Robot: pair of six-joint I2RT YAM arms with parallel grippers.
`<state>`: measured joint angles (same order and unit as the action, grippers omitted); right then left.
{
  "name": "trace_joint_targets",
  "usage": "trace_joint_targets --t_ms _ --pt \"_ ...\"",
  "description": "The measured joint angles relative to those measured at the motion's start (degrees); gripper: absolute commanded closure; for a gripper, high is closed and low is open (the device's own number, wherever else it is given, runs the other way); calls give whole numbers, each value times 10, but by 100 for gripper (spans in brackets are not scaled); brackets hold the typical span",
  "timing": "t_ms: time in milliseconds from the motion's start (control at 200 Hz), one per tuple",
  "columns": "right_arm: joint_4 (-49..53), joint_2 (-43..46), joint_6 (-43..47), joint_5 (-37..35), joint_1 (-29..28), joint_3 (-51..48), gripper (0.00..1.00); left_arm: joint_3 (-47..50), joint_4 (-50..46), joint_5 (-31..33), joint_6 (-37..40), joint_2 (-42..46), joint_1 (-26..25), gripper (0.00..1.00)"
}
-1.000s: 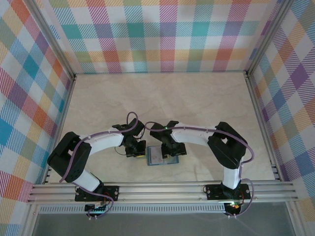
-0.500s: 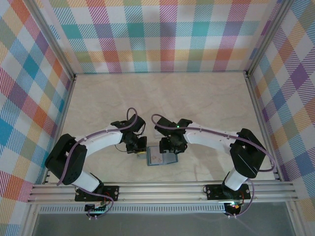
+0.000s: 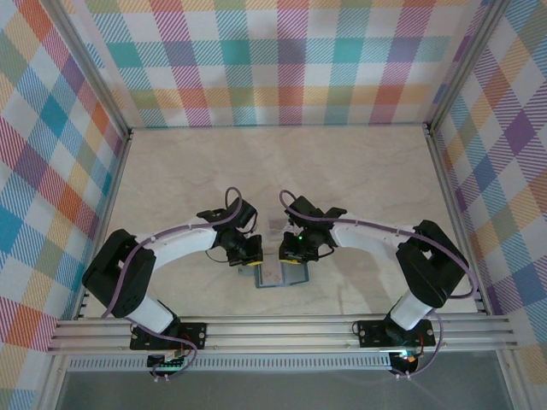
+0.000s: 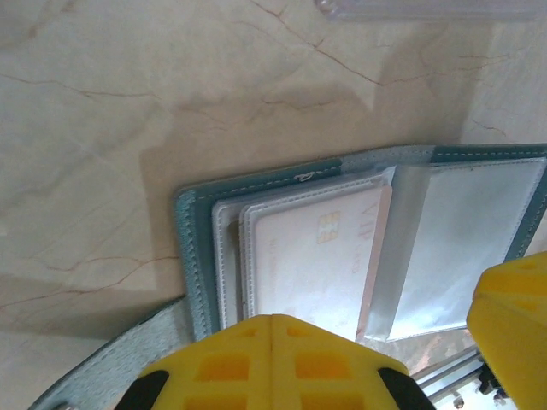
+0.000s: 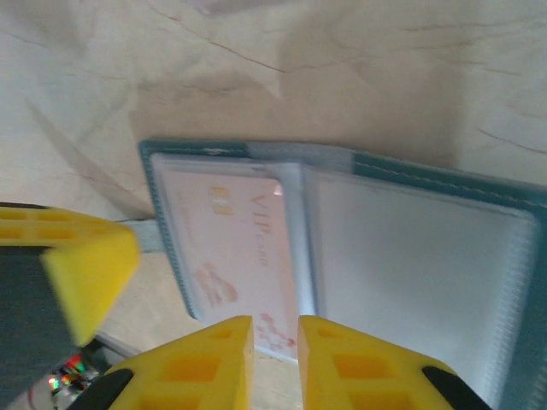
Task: Take the credit cards out of the card holder
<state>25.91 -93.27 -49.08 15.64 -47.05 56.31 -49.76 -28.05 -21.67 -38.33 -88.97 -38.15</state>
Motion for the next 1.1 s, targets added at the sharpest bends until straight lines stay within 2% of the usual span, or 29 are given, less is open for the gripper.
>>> trace_joint_targets --t_ms 445,1100 --pt "-67 -53 -2 61 0 -5 74 0 13 -3 -9 -25 -19 99" --pt "-76 -69 -2 52 0 -19 73 0 9 12 -6 -33 -20 99"
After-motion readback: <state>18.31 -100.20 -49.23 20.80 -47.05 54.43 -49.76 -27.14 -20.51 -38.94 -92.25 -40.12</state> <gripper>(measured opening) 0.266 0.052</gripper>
